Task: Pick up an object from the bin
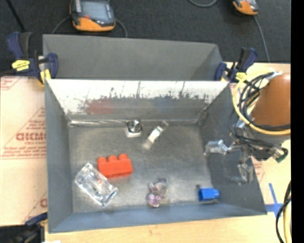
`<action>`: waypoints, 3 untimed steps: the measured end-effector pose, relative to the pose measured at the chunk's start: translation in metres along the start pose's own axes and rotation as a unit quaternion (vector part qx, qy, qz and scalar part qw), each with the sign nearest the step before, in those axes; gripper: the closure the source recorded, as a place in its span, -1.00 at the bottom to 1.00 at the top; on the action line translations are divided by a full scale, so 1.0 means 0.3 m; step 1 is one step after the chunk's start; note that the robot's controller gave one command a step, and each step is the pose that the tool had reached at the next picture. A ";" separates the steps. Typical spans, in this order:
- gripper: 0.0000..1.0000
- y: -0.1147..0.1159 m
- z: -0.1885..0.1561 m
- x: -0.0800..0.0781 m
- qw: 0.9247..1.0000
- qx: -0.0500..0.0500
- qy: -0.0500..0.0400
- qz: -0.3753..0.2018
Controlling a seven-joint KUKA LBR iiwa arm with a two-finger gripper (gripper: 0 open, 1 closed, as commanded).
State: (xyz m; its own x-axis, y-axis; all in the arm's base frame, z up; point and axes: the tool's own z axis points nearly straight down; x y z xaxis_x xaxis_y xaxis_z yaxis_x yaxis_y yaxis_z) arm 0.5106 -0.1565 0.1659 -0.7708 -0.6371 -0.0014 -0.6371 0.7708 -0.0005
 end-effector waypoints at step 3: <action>1.00 0.053 -0.200 0.021 0.980 0.005 -0.002 -0.200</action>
Offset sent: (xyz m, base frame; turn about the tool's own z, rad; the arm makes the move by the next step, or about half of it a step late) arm -0.0387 0.0334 -0.0959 -0.4013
